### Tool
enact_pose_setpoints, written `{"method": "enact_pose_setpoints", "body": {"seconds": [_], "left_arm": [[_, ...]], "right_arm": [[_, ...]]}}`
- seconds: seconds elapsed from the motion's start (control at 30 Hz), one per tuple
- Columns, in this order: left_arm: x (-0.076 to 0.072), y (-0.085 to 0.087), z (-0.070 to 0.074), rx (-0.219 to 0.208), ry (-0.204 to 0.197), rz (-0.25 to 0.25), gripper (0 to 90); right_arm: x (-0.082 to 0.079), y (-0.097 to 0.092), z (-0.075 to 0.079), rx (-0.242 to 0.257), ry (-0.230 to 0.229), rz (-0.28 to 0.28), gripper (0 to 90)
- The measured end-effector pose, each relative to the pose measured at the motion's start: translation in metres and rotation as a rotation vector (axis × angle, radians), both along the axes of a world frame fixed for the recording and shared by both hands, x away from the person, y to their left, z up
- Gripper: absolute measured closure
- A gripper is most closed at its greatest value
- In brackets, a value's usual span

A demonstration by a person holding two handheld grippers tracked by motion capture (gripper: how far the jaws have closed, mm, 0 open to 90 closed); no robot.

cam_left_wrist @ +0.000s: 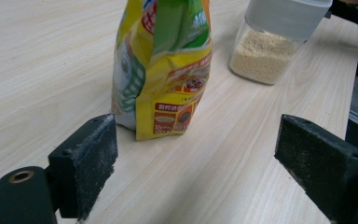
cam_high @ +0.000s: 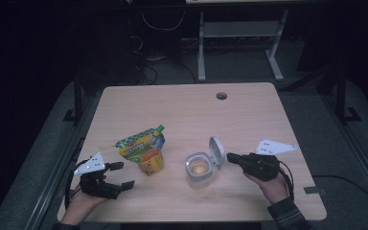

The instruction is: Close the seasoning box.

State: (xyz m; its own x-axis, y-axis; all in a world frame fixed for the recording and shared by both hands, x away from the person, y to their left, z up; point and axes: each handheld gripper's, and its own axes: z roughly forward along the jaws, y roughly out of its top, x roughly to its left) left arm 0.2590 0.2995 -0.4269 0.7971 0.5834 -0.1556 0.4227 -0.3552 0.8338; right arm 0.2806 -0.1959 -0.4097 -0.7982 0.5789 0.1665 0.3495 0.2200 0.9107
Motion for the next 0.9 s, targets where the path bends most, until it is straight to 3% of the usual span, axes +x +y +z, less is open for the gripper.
{"method": "enact_pose_setpoints", "body": {"seconds": [0.3, 0.9], "left_arm": [[0.002, -0.004, -0.007, 0.02, 0.013, -0.013, 12.5], [0.003, -0.005, -0.009, 0.011, 0.024, -0.014, 13.0]], "right_arm": [[0.004, 0.011, 0.007, 0.007, -0.023, 0.028, 89.9], [0.002, 0.026, 0.011, 0.0, -0.027, 0.074, 89.9]]}}
